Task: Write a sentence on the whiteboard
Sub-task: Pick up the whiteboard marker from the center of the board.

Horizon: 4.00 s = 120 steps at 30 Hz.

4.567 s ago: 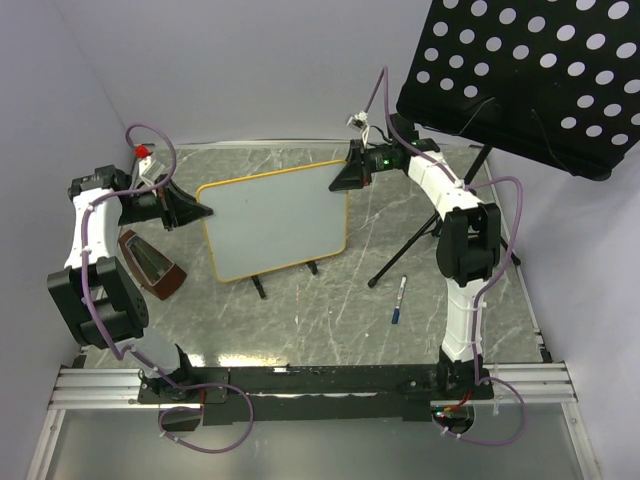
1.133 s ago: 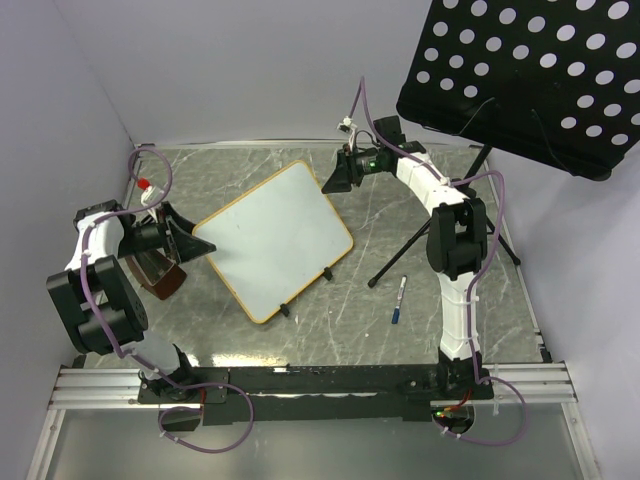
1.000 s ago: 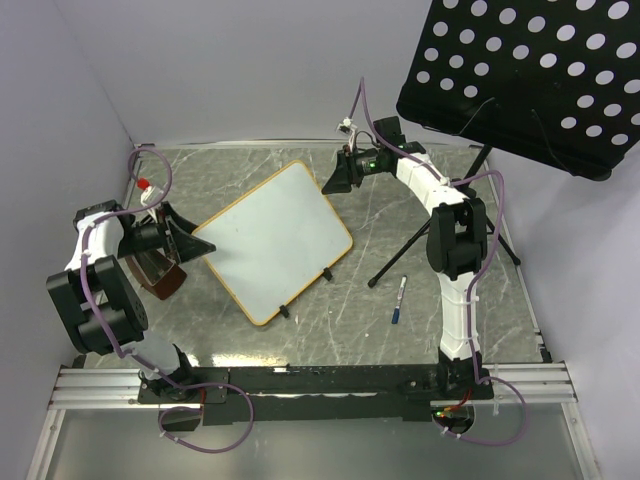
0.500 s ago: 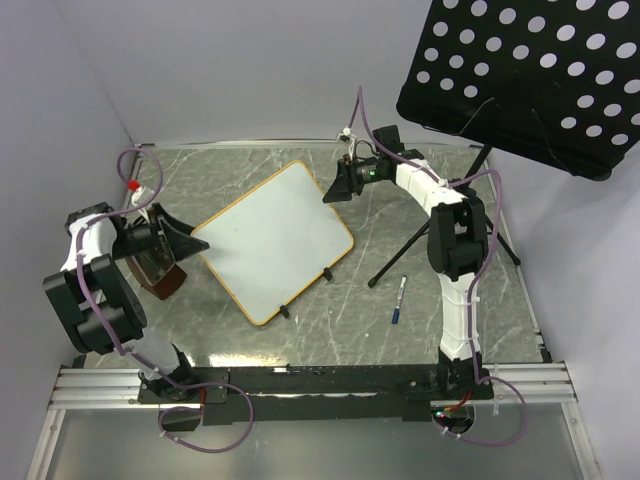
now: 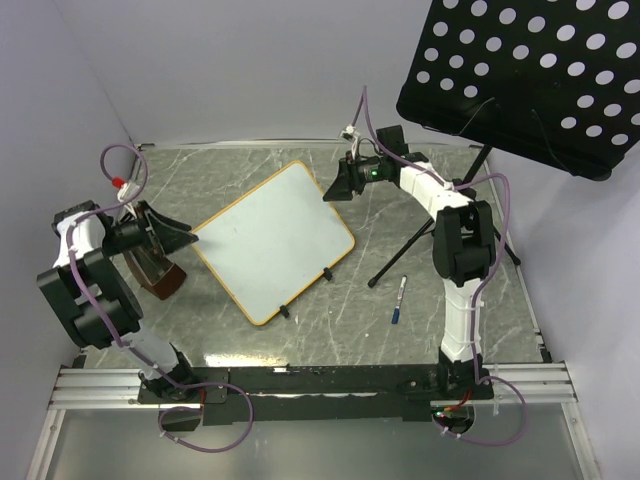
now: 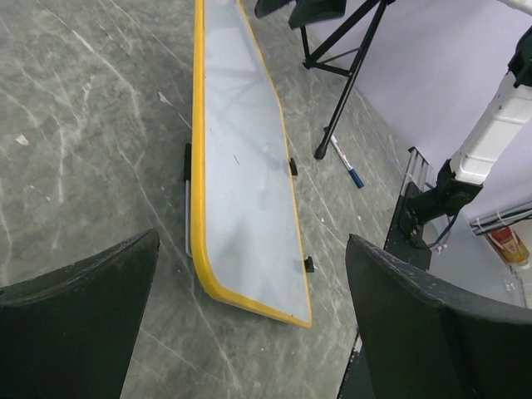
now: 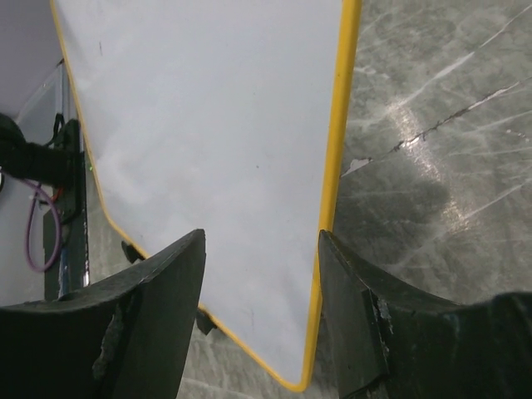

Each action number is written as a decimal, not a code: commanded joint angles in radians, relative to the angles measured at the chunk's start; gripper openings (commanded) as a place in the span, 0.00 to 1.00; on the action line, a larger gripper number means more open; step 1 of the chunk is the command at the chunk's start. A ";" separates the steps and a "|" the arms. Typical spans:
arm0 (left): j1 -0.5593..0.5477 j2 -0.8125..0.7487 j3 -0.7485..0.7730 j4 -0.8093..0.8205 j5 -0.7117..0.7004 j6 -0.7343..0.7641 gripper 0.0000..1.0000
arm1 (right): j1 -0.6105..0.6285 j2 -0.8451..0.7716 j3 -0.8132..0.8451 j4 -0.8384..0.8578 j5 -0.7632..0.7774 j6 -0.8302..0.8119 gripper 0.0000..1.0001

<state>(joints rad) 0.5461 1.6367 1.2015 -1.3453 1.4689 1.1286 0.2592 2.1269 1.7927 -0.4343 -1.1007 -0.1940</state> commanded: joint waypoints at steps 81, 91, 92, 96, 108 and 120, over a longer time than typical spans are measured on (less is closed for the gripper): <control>-0.788 -1.037 -0.460 1.163 -0.992 -1.808 0.97 | 0.026 -0.889 -0.854 -0.518 0.773 -0.334 0.57; -0.790 -1.109 -0.533 1.161 -0.998 -1.819 0.97 | 0.038 -0.644 -0.874 -0.365 0.877 -0.182 0.73; -0.788 -1.112 -0.531 1.154 -0.998 -1.817 0.97 | 0.038 -0.631 -0.868 -0.356 0.890 -0.168 0.74; -0.790 -1.117 -0.537 1.153 -0.995 -1.810 0.97 | 0.040 -0.556 -0.854 -0.334 0.930 -0.157 0.74; -0.790 -1.138 -0.557 1.163 -0.986 -1.800 0.97 | 0.052 -0.516 -0.924 -0.311 0.978 -0.209 0.66; -0.790 -1.141 -0.572 1.232 -0.885 -1.814 0.97 | 0.098 -0.496 -0.949 -0.380 0.829 -0.324 0.19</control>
<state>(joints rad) -0.2401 0.5064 0.6403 -0.1913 0.5049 -0.6739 0.3443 1.5909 0.8803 -0.7666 -0.1890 -0.4850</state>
